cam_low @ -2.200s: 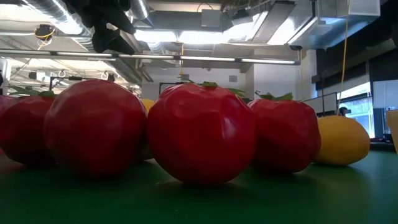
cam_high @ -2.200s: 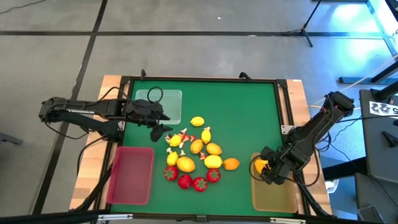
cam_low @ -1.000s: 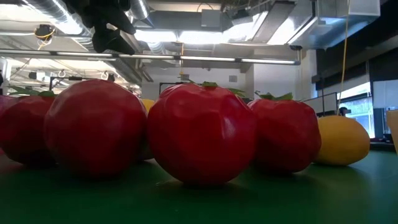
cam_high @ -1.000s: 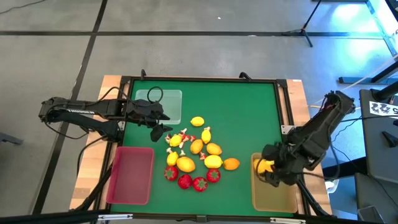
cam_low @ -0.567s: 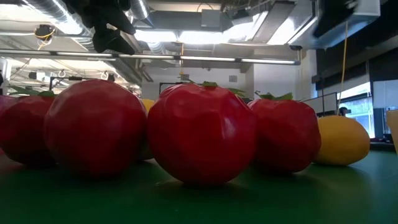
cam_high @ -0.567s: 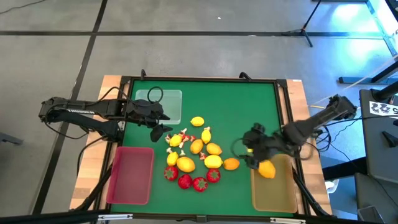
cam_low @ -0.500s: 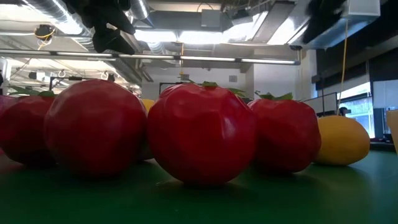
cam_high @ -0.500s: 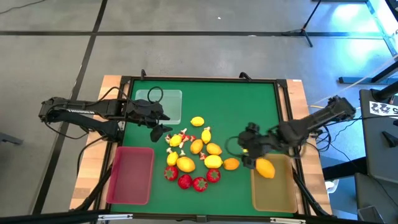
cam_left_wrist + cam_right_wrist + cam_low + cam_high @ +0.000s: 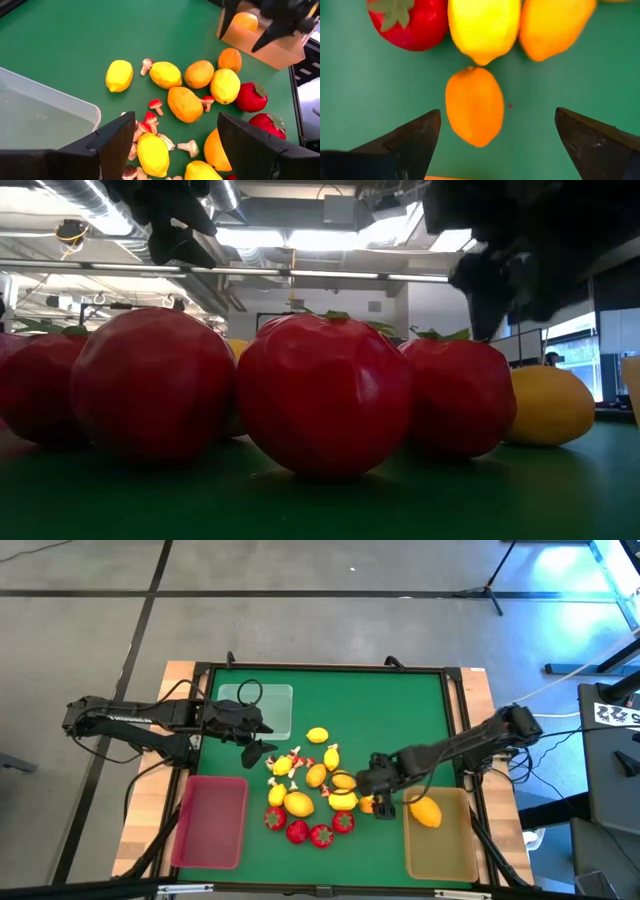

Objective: Sort produce into baskets
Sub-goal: Put the lemon into the orange bin

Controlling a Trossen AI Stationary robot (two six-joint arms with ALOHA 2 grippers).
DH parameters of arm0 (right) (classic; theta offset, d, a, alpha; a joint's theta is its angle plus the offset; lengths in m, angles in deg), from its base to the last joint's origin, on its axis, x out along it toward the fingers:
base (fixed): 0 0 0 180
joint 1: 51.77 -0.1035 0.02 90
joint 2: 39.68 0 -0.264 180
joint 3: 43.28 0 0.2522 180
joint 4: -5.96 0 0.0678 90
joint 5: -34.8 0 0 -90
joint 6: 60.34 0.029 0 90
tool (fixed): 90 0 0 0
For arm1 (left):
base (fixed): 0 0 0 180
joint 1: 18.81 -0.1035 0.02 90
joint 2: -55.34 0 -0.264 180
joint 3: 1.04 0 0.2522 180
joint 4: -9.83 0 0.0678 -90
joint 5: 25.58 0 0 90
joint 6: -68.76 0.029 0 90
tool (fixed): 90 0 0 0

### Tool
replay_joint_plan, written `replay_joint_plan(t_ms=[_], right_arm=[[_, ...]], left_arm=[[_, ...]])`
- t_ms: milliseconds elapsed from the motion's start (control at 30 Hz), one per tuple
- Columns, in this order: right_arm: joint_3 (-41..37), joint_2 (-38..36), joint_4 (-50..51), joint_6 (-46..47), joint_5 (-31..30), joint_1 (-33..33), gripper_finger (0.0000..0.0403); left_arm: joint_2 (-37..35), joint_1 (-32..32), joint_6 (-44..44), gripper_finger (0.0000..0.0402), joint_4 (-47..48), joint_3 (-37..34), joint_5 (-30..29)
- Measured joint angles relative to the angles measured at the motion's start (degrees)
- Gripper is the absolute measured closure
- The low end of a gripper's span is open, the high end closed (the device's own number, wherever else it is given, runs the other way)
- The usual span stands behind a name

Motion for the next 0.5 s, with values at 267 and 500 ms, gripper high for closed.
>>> replay_joint_plan(t_ms=[267,500], right_arm=[[0.00,3.57,-5.69,0.78,3.74,-0.89,0.0017],[-2.09,3.75,-5.77,1.60,1.75,-2.67,0.0017]], left_arm=[[0.00,-0.01,-1.02,0.0123,0.10,-0.01,0.04],[0.00,-0.02,-1.40,0.0123,1.40,-0.02,0.04]])
